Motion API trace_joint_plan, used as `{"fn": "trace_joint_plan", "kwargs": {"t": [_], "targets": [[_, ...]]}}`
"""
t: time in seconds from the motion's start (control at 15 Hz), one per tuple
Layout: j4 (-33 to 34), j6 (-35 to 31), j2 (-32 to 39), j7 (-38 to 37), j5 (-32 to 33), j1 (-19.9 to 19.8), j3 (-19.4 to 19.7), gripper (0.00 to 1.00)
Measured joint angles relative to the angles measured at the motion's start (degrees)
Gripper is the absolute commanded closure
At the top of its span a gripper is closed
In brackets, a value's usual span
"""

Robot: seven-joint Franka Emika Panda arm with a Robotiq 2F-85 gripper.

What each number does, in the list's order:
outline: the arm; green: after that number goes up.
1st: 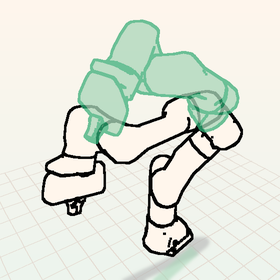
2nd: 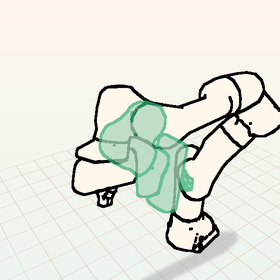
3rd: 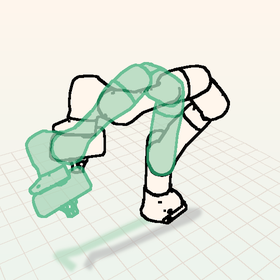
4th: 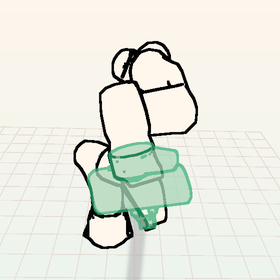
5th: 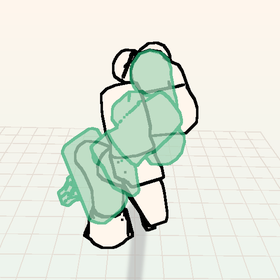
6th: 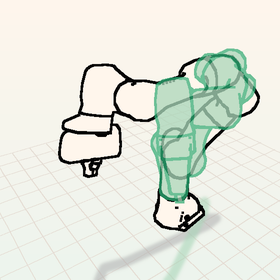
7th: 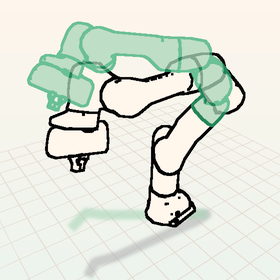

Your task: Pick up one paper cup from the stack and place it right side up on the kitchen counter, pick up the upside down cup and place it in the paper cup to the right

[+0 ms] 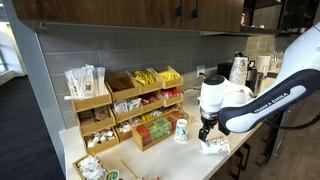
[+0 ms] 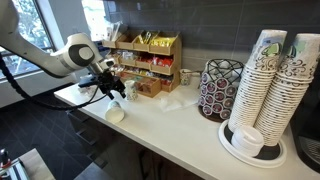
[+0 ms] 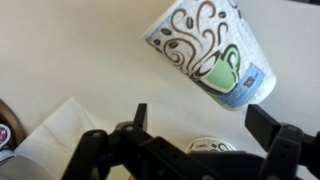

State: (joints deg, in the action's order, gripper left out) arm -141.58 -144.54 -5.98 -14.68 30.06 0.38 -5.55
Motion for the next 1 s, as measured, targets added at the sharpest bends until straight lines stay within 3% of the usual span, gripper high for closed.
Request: {"fn": "trace_joint_plan", "kwargs": {"t": [0.67, 1.0], "targets": [[1.1, -0.9, -1.0, -4.1, -10.8, -0.5, 1.3, 0.00], [1.0, -7.2, -0.1, -4.5, -14.9, -2.3, 3.6, 0.00]]}}
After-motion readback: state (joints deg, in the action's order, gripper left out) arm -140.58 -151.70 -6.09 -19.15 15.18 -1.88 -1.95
